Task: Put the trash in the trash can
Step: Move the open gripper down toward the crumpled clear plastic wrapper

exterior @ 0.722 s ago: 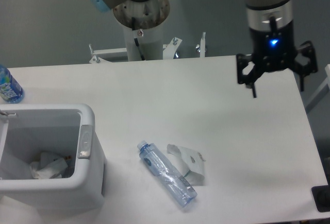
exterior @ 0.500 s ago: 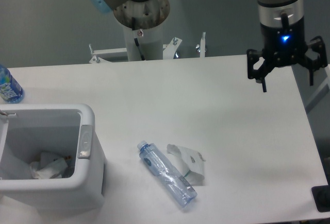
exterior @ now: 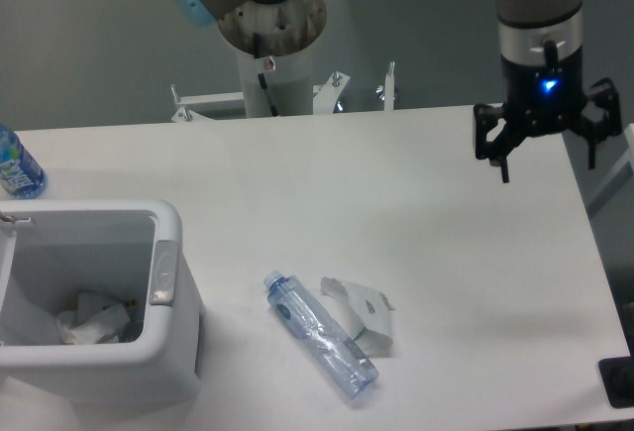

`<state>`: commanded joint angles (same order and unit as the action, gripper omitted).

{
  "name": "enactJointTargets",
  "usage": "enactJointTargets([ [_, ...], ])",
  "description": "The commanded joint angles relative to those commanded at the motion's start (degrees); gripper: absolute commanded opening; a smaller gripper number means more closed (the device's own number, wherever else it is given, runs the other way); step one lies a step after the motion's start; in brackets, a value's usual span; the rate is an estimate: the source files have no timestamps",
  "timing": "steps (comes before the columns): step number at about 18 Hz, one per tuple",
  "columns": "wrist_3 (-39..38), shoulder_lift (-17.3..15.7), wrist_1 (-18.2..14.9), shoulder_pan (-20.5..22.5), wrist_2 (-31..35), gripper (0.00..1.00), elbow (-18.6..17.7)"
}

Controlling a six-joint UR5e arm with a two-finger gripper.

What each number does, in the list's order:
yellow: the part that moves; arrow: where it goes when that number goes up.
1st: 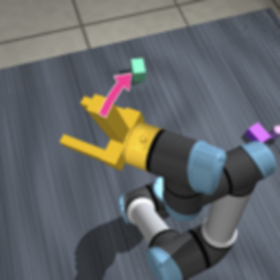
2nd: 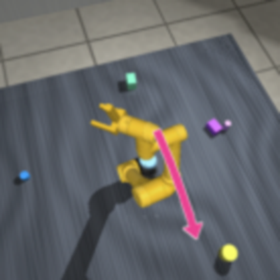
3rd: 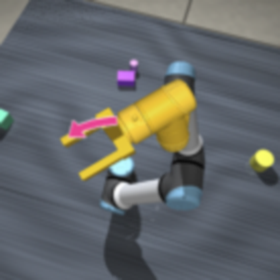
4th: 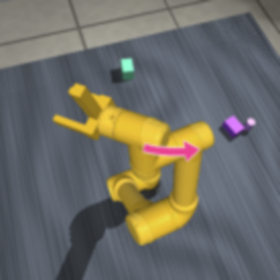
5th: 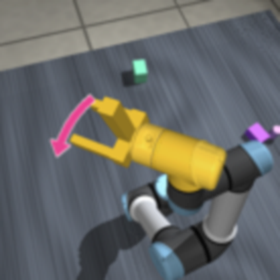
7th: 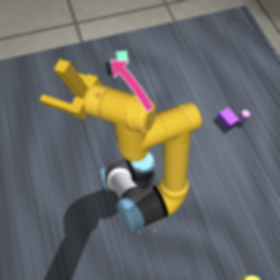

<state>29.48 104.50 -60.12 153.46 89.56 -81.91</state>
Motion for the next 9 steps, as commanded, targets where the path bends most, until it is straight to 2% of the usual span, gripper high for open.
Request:
enactJointTargets([
  [4, -5.81, 2.81, 4.22, -2.73, 0.53, 1.00, -1.93],
  [7, -9.61, 5.88, 5.54, -6.67, 0.26, 1.00, -2.46],
  [9, -9.87, 8.08, 5.81, -7.30, 0.35, 1.00, -2.55],
])
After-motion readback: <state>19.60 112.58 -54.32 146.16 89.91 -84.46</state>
